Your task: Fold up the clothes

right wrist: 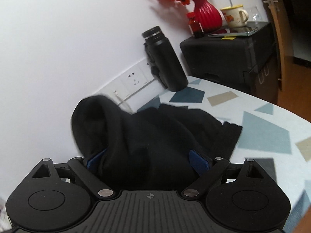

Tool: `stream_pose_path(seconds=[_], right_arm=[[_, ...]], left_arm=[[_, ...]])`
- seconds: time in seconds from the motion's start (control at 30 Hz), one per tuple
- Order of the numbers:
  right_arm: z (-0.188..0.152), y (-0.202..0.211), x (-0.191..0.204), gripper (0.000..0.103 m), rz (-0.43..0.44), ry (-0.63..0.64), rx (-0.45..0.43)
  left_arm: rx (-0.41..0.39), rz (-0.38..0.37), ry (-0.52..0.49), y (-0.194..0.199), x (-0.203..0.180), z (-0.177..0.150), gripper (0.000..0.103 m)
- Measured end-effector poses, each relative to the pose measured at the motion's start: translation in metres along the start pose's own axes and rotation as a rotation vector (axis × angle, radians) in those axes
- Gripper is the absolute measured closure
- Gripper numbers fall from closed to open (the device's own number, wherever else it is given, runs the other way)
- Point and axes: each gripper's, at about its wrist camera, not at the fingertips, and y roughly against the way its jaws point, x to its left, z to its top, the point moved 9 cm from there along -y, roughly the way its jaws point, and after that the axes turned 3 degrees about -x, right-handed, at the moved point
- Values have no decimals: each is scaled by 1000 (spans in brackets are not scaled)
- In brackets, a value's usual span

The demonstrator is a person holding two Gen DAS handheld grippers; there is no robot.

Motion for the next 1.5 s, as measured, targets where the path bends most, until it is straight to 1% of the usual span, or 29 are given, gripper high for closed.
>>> stream_pose_path(seconds=[0.07, 0.2, 0.27, 0.33, 0.37, 0.4, 0.43, 0.47, 0.5, 0.53, 0.57, 0.6, 0.63, 0.7, 0.8, 0.83, 0.9, 0.97, 1.0, 1.03, 1.13, 1.33, 1.4, 1.47, 1.5], right_arm=[[-13, 8, 5, 13, -6, 24, 30], [-43, 14, 11, 13, -48, 43, 110], [-60, 13, 14, 12, -68, 52, 154], [-80, 7, 17, 12, -80, 80, 204], [-89, 2, 19, 12, -84, 96, 225], [-94, -2, 21, 13, -86, 116, 228], [-97, -6, 23, 21, -87, 137, 219], [-97, -10, 26, 26, -84, 147, 211], [-95, -13, 26, 45, -79, 135, 207], [-92, -16, 25, 74, -73, 113, 205], [-89, -18, 24, 84, -68, 92, 202], [-84, -19, 23, 90, -59, 61, 196], [-74, -16, 23, 93, -46, 31, 165], [-49, -3, 25, 96, -17, -9, 70], [-5, 22, 37, 97, 35, -27, -90], [8, 29, 41, 97, 46, -31, -130], [32, 43, 48, 98, 73, -47, -207], [52, 52, 54, 98, 96, -62, -266], [59, 54, 54, 98, 102, -70, -286], [66, 56, 53, 98, 107, -78, -303], [76, 62, 43, 98, 109, -93, -321], [71, 45, 25, 98, 71, -103, -278], [66, 44, 22, 98, 65, -98, -263], [62, 41, 20, 91, 75, -82, -202], [59, 40, 19, 82, 76, -79, -165]], left_arm=[[17, -3, 3, -5, 4, -10, 5], [31, 4, -7, -23, 9, -23, 5], [32, 17, -27, -32, 9, -28, 5], [12, 17, -49, -35, 8, -29, 5], [1, 16, -59, -36, 8, -30, 13], [-8, -4, -58, -34, 8, -29, 22], [-15, -32, -52, -30, 9, -28, 42], [-23, -60, -45, -27, 10, -26, 61], [-32, -72, -39, -21, 12, -25, 70], [-42, -76, -32, -15, 16, -23, 82], [-53, -81, -25, -9, 20, -21, 85], [-68, -80, -6, -1, 26, -19, 87], [-89, -74, 23, 8, 34, -17, 88], [-150, -46, 80, 34, 53, -9, 90], [-259, 1, 153, 80, 82, 6, 95], [-300, 19, 174, 97, 92, 12, 101], [-368, 50, 209, 126, 109, 22, 101], [-412, 75, 230, 149, 121, 27, 101], [-423, 84, 238, 155, 125, 28, 101], [-419, 90, 244, 154, 126, 25, 101], [-385, 101, 258, 146, 124, 15, 101], [-309, 107, 253, 122, 116, -10, 101], [-316, 106, 247, 123, 117, -11, 101], [-340, 118, 244, 125, 119, -6, 101], [-352, 122, 251, 125, 122, -2, 101]])
